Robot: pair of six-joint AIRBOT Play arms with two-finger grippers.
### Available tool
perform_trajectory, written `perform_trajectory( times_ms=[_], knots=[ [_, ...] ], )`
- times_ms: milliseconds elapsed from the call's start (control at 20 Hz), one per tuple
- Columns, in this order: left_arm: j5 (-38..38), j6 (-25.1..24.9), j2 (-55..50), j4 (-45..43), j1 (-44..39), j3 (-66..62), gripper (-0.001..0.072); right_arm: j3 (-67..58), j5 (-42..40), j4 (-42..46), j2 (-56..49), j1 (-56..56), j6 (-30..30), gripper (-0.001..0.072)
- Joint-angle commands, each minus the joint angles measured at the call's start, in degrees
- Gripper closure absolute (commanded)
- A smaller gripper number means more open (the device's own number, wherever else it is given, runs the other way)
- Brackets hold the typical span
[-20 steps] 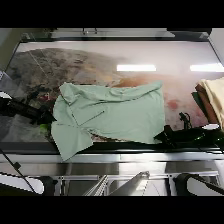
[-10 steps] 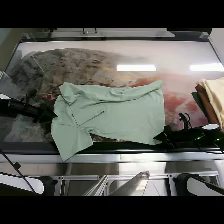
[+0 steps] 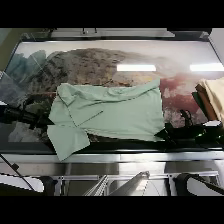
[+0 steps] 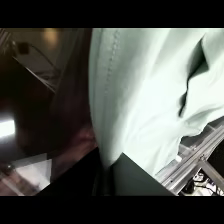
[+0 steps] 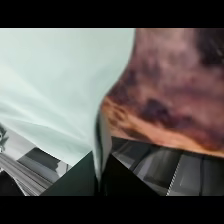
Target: Fold the shirts.
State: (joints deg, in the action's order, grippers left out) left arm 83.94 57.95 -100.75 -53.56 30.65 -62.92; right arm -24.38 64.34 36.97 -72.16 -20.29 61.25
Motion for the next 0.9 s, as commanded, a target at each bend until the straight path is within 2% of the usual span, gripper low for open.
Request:
perform_trajectory(
  times_ms=[0,100,250,350,550,700,850],
  knots=[
    [5.7,-0.5,0.1,6.4,2.0,0.0,0.0693,-1.0,1.1,-1.7,0.9,0.0,0.0,0.0699],
    [8.4,-1.9,0.4,13.9,1.6,1.2,0.0693,-3.7,4.8,-8.4,3.5,0.0,-3.3,0.0699],
    [17.4,-5.9,5.4,33.2,-0.3,0.6,0.0694,-12.6,11.2,-21.4,11.1,-0.6,-5.4,0.0699],
    [22.8,-6.7,12.6,48.2,-2.0,-2.3,0.0694,-21.3,11.3,-25.5,17.6,-1.6,-5.4,0.0699],
    [22.5,-7.8,34.0,69.7,-1.5,-15.0,0.0693,-43.6,5.5,-30.6,31.6,-8.3,-6.0,0.0697],
    [21.1,-8.9,47.6,80.0,7.1,-24.9,0.0693,-55.1,0.7,-30.6,38.9,-14.3,-6.1,0.0697],
    [16.3,-3.8,56.1,80.1,21.4,-31.3,0.0691,-58.8,-3.3,-30.6,43.5,-17.9,-10.4,0.0697]
  ],
)
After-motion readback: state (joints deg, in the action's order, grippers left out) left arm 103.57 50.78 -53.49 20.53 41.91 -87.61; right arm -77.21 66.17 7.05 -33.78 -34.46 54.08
